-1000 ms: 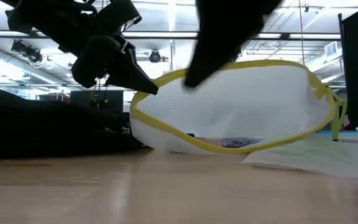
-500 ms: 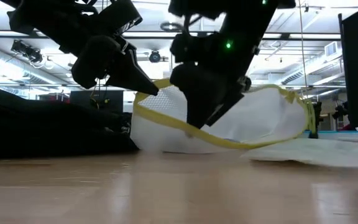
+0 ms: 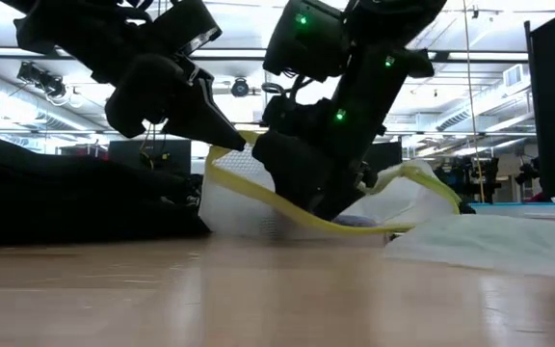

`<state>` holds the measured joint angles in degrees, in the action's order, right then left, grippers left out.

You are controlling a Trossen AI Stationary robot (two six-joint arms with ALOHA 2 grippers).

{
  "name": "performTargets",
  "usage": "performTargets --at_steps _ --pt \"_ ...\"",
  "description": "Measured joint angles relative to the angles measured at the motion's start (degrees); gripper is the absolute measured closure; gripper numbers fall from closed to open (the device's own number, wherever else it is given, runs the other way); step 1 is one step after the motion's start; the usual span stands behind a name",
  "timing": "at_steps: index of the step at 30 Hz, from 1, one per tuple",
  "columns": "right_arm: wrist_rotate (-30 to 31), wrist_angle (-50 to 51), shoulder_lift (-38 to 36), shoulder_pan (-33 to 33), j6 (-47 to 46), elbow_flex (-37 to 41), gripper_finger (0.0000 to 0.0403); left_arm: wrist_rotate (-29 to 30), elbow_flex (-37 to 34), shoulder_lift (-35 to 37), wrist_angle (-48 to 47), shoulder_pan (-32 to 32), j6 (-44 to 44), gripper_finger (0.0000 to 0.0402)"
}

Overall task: Unpack backpack
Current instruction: Remove the pink charger adapter from the zip lock bag

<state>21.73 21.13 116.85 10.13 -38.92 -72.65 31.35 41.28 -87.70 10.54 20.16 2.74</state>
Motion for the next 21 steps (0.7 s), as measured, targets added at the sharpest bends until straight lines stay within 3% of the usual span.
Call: performTargets --at_steps 7,17,21 --pt "-1.4 -0.7 -0.4 0.6 1.6 0.5 0.0237 -0.4 0.0 0.0 -0.2 0.1 0.0 0.0402" --pt "-1.4 0.5 -1.5 3.6 3.1 0.6 0.0239 -0.5 0.0 0.0 -0.7 0.1 -0.1 0.0402" --pt "2.4 3.2 -4.2 5.5 1.9 0.7 0.0239 -0.4 0.0 0.0 -2.4 0.1 -0.7 0.0402"
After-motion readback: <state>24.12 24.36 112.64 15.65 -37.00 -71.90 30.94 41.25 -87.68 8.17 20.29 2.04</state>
